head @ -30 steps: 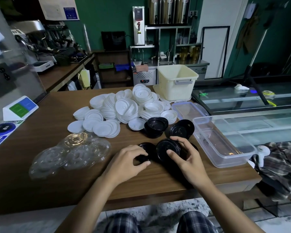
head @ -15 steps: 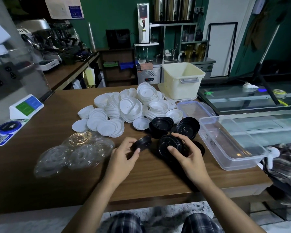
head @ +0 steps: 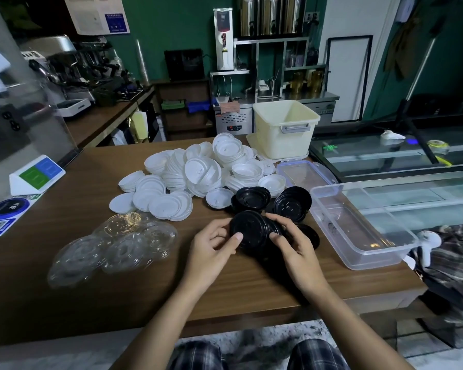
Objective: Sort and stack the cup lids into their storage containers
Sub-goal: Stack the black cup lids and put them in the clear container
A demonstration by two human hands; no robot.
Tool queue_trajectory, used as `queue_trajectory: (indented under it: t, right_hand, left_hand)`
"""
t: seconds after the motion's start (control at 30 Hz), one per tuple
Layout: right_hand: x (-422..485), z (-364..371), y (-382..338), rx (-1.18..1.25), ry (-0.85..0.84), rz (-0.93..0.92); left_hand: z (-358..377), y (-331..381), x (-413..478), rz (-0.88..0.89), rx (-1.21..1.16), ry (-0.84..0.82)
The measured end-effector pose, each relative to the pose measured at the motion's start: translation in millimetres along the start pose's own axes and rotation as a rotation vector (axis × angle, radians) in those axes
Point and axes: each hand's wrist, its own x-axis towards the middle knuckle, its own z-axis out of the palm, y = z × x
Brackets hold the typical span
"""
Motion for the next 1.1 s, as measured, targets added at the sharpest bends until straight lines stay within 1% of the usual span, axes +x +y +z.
queue_trajectory:
  t: [0.17, 0.37, 0.47, 0.63, 0.73, 0.83, 0.9, 0.97, 1.1]
  right_hand:
    - [1, -1, -1, 0.043, -0.012, 0.025]
    - [0, 0, 1, -0.028, -0.024, -0.045]
    - [0, -1, 0, -0.015, -0.055, -0.052]
    - [-2, -2, -3, 0.024, -0.103, -0.047]
    - [-2, -2, -1, 0.022, -0.114, -0.031]
    - [-1, -2, -2, 0.015, -0.123, -0.008]
    - [-2, -2, -2, -0.002, -0.122, -0.010]
    - [-2, -2, -2, -0.003, -0.084, -0.016]
    - [0, 0, 2, 0.016, 0.041, -0.008]
  left_hand:
    - [9, -11, -4, -0.011, 0.084, 0.026]
    - [7, -8, -6, 0.003, 0.158, 0.030]
    - [6, -8, -6, 0.038, 0.104, 0.027]
    - [5, -8, -3, 0.019, 0.051, -0.124]
    - [5, -3, -4, 0.001, 0.054, -0.129]
    - [7, -2, -6, 0.013, 0.124, -0.128]
    - [7, -3, -4, 0.057, 0.186, -0.137]
    - [5, -2, 0, 0.123, 0.257, -0.141]
    - [-1, -1, 28, 0.285, 0.463, -0.029]
